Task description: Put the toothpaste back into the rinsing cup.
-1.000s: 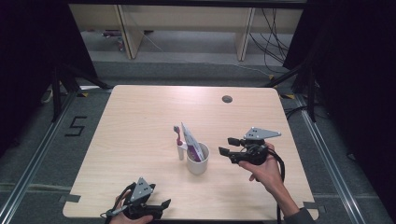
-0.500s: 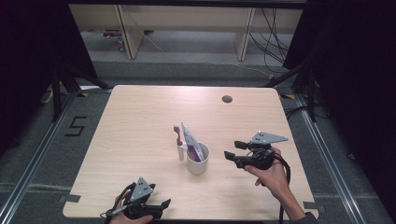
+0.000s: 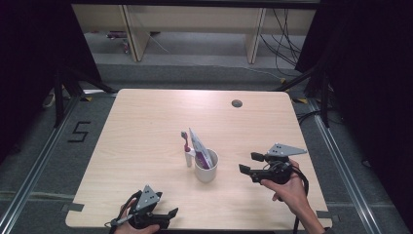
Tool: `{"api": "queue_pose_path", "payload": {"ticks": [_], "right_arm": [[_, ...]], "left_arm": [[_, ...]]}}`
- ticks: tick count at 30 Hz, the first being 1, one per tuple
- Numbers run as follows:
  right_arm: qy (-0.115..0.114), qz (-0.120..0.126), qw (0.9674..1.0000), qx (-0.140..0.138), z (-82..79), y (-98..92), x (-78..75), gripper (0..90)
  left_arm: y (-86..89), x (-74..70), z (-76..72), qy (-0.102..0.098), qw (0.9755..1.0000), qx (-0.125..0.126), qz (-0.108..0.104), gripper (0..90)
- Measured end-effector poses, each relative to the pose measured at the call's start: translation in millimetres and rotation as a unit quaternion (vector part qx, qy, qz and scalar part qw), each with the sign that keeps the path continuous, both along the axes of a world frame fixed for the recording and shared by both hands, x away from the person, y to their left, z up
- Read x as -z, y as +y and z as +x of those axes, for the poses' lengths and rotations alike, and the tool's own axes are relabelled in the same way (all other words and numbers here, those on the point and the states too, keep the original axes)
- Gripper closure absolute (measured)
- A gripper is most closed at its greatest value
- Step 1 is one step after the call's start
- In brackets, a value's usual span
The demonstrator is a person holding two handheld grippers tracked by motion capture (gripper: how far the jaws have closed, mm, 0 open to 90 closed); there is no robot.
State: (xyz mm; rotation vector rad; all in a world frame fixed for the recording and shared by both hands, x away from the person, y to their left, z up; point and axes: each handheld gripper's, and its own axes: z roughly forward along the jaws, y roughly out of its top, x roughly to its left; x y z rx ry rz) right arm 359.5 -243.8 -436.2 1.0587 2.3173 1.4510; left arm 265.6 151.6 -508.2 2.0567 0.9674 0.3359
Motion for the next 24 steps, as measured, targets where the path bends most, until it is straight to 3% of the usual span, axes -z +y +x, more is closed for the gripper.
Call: {"api": "queue_pose_path", "payload": {"ticks": [4, 5, 6, 7, 9, 10, 12, 14, 15, 16, 17, 19, 20, 21, 22, 23, 24], "right_arm": [[0.015, 0.006, 0.9999, 0.005, -4.8, -2.1, 1.8, 27.1], [0.006, 0.001, 1.0, 0.004, -4.7, -3.8, 2.7, 26.9], [0.017, 0.003, 0.9998, 0.008, -6.9, -3.6, 3.0, 26.5], [0.004, -0.003, 1.0, 0.004, -6.5, -5.6, 3.9, 26.1], [0.011, 0.002, 0.9999, 0.007, -9.2, -6.3, 5.5, 25.8], [0.005, -0.007, 1.0, 0.004, -9.1, -8.1, 6.4, 25.2], [0.021, -0.002, 0.9997, 0.009, -13.1, -8.2, 7.1, 24.5], [0.01, -0.005, 0.9999, 0.004, -13.6, -9.7, 9.6, 24.3], [0.026, 0.004, 0.9996, 0.01, -16.7, -8.7, 10.0, 24.3], [0.008, -0.007, 0.9999, 0.004, -15.5, -10.7, 11.0, 24.2], [0.028, 0.002, 0.9996, 0.007, -18.4, -9.4, 11.1, 24.1], [0.009, -0.007, 0.9999, 0.006, -18.8, -11.6, 13.1, 23.9], [0.032, -0.001, 0.9995, 0.007, -21.7, -10.9, 12.9, 23.7], [0.017, -0.003, 0.9999, 0.001, -20.4, -11.9, 14.9, 23.7], [0.029, -0.003, 0.9995, 0.007, -23.2, -11.7, 14.7, 23.5], [0.012, -0.014, 0.9998, 0.003, -22.1, -13.7, 15.8, 23.4], [0.026, 0.0, 0.9996, 0.006, -24.0, -11.6, 17.8, 23.3]], "left_arm": [[-0.3, 0.1, 0.1, 0.002, 1.0, -0.001, -0.003, 21.4], [-0.3, 0.0, 0.1, 0.002, 1.0, 0.0, -0.002, 21.3], [-0.4, -0.1, 0.1, 0.002, 1.0, 0.0, -0.002, 21.3], [-0.4, -0.1, 0.2, 0.002, 1.0, 0.001, -0.002, 21.3], [-0.5, -0.1, 0.3, 0.001, 1.0, -0.001, -0.003, 21.3], [-0.6, -0.1, 0.4, 0.002, 1.0, -0.001, -0.003, 21.3], [-0.5, -0.1, 0.5, 0.001, 1.0, 0.001, -0.002, 21.3], [-0.5, -0.3, 0.3, 0.001, 1.0, 0.0, -0.002, 21.3], [-0.3, -0.3, 0.2, 0.001, 1.0, 0.001, -0.002, 21.3], [-0.4, -0.2, 0.1, 0.0, 1.0, -0.001, -0.003, 21.3], [-0.2, -0.4, 0.2, 0.0, 1.0, -0.001, -0.003, 21.3], [0.0, -0.4, 0.5, -0.001, 1.0, 0.0, -0.005, 21.3], [0.1, -0.6, 0.4, 0.0, 1.0, 0.001, -0.004, 21.3], [0.0, -0.6, 0.3, 0.0, 1.0, 0.001, -0.004, 21.3], [0.0, -0.6, 0.3, 0.0, 1.0, 0.002, -0.004, 21.3], [0.0, -0.6, 0.2, 0.0, 1.0, 0.001, -0.004, 21.3], [0.0, -0.6, 0.2, 0.0, 1.0, 0.001, -0.004, 21.4]]}}
